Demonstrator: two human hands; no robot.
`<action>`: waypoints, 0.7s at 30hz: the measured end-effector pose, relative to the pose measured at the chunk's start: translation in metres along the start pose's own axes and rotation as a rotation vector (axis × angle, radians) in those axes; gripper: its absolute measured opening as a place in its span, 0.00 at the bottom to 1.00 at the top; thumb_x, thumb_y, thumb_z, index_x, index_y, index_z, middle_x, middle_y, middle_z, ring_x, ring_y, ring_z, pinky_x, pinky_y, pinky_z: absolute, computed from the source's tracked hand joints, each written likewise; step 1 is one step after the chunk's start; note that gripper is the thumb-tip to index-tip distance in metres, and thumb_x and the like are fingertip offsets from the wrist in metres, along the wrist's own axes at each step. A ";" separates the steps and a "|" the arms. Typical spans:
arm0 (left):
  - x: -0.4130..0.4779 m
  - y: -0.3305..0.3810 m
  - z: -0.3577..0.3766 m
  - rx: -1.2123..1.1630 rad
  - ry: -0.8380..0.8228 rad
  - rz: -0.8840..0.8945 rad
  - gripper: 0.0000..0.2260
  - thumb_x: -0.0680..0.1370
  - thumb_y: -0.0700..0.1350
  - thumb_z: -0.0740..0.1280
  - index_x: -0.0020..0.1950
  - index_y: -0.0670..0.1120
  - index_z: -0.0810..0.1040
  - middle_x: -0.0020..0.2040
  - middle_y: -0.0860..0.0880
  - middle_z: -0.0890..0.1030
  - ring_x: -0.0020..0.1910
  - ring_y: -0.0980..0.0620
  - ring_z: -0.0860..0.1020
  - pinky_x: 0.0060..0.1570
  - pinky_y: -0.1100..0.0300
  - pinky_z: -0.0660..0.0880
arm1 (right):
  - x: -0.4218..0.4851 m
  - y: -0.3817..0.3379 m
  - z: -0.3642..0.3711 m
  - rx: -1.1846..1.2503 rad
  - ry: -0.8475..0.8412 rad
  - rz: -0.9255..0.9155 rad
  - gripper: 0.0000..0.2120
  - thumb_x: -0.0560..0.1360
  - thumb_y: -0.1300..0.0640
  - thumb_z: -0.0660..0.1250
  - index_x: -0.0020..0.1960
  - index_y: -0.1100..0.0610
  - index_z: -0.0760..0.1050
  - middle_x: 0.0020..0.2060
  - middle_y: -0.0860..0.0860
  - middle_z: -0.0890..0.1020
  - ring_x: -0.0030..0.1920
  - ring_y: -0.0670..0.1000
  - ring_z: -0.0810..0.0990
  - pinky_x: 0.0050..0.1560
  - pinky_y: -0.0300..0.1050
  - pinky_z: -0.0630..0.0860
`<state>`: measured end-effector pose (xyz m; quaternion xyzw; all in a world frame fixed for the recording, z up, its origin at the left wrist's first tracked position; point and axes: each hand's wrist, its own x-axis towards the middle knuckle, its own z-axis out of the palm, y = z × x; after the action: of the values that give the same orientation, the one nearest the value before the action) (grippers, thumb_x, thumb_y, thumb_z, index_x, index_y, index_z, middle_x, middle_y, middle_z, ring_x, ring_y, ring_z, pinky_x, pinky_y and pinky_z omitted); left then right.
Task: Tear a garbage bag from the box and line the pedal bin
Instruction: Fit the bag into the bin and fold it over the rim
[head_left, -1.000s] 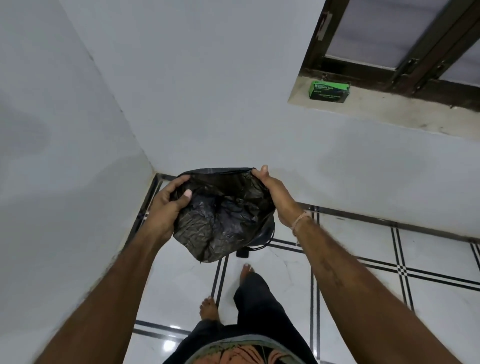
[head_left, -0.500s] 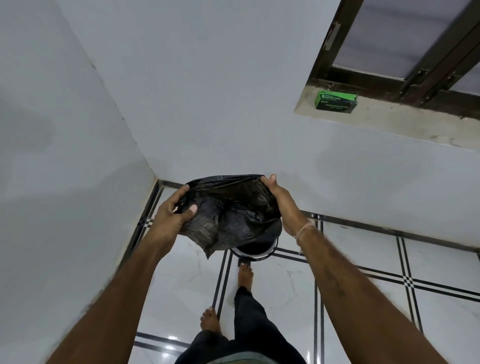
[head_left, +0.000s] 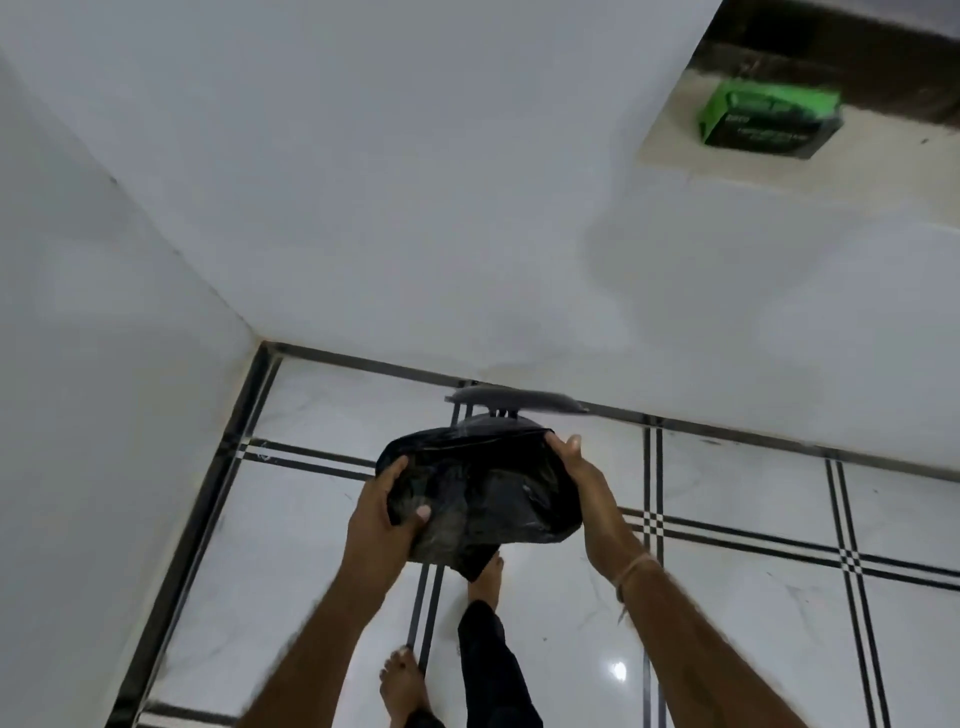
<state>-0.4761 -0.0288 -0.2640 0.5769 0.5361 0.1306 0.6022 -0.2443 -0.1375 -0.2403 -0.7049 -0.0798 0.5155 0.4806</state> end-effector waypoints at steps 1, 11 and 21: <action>0.013 -0.016 0.012 0.036 0.010 -0.009 0.32 0.78 0.35 0.72 0.80 0.50 0.67 0.70 0.49 0.72 0.71 0.47 0.72 0.71 0.49 0.72 | 0.018 0.021 -0.004 0.008 0.009 0.025 0.26 0.75 0.30 0.56 0.63 0.40 0.80 0.57 0.42 0.86 0.55 0.41 0.85 0.47 0.32 0.80; 0.138 -0.119 0.104 0.275 0.115 0.152 0.39 0.74 0.40 0.71 0.83 0.43 0.58 0.73 0.42 0.67 0.67 0.51 0.68 0.59 0.58 0.68 | 0.203 0.153 0.002 0.095 0.017 0.241 0.41 0.67 0.18 0.62 0.64 0.48 0.83 0.59 0.56 0.87 0.63 0.61 0.83 0.68 0.62 0.76; 0.208 -0.179 0.128 -0.331 0.162 -0.259 0.18 0.84 0.57 0.63 0.60 0.45 0.85 0.56 0.46 0.86 0.59 0.47 0.82 0.55 0.55 0.81 | 0.255 0.223 -0.048 -0.195 0.236 -0.028 0.30 0.74 0.21 0.58 0.64 0.37 0.80 0.58 0.45 0.86 0.62 0.53 0.83 0.66 0.61 0.78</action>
<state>-0.3750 0.0080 -0.5473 0.3844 0.6235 0.1843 0.6553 -0.1751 -0.1282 -0.5757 -0.8029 -0.0822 0.4122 0.4228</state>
